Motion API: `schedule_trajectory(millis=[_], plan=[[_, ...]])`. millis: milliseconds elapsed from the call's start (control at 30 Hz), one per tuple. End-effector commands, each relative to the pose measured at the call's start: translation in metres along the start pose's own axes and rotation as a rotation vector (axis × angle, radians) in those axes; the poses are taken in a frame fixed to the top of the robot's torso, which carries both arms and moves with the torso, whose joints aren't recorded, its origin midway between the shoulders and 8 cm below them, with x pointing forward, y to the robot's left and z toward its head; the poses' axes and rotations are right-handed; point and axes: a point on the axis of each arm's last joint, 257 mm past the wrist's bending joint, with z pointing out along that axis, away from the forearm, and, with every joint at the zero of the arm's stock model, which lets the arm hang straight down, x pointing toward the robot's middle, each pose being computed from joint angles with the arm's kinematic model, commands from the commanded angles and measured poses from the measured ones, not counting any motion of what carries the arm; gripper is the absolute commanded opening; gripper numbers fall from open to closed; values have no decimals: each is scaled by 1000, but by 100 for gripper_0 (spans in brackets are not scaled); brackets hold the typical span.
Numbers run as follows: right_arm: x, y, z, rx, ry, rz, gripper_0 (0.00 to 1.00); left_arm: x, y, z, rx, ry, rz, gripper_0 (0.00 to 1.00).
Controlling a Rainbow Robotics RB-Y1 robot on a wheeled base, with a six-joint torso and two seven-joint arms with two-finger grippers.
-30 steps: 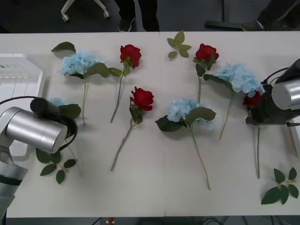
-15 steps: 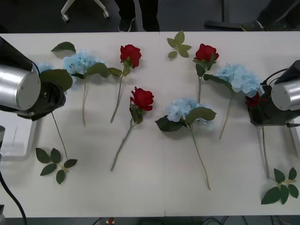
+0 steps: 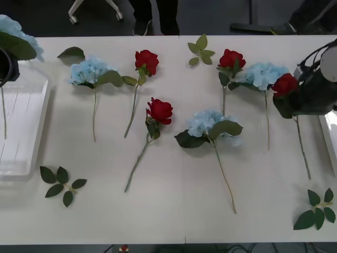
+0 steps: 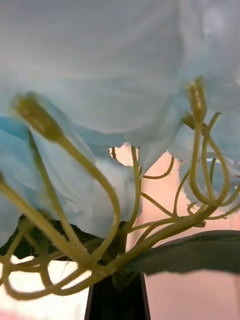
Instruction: Place the red flowers into the right box and the blue flowers into the left box. If a person shows an open palm, hand one flower to the person first, then continue sorting.
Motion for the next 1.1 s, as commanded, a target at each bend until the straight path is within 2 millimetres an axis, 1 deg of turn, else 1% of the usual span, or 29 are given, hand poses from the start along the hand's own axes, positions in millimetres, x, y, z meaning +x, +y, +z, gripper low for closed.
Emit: schedule_trajectory(millis=[33,67,133,167,267,333,400,433,467,500,567,667,800,867,900,967,1000,1033,1067,1100], plan=[[-43,-26,-60,40,-91,-14,0,-26,55,-8,-58,-40,8,0],[-48,-32,-68,52,-104,-19,0,-27,65,-7,-63,-37,9,0],[-57,-50,-84,92,-130,-61,0,-24,90,-2,-85,-30,14,0],[-60,-60,-91,115,-139,-84,0,-22,99,1,-94,-26,19,0],[-71,-85,-106,165,-180,-122,0,-11,131,13,-137,-25,30,0],[-76,-98,-108,180,-199,-118,0,-2,147,22,-156,-25,31,0],[-81,-116,-107,199,-219,-125,0,9,162,35,-172,-28,34,0],[-82,-121,-107,206,-227,-130,0,13,167,39,-177,-29,33,0],[-86,-132,-107,221,-243,-136,0,21,176,47,-186,-30,27,0],[-88,-138,-107,231,-249,-141,0,24,179,49,-190,-33,24,0],[-95,-155,-108,265,-278,-160,0,37,187,61,-198,-28,20,0],[-98,-174,-104,306,-292,-187,0,48,190,73,-201,-22,20,0],[-96,-188,-101,329,-282,-215,0,59,186,84,-194,-12,19,0],[-95,-197,-105,359,-278,-229,0,62,184,86,-194,-6,26,0],[-92,-206,-103,380,-269,-228,0,62,182,87,-192,-5,26,0],[-87,-215,-101,390,-257,-218,0,63,181,88,-191,-3,30,0],[-85,-222,-103,392,-253,-205,0,63,180,88,-190,-3,31,2],[-82,-227,-103,391,-249,-192,0,63,180,88,-190,-2,34,8],[-80,-232,-104,399,-245,-186,0,64,180,88,-190,-1,34,10],[-75,-243,-106,417,-232,-175,0,63,178,88,-186,-3,34,16]])
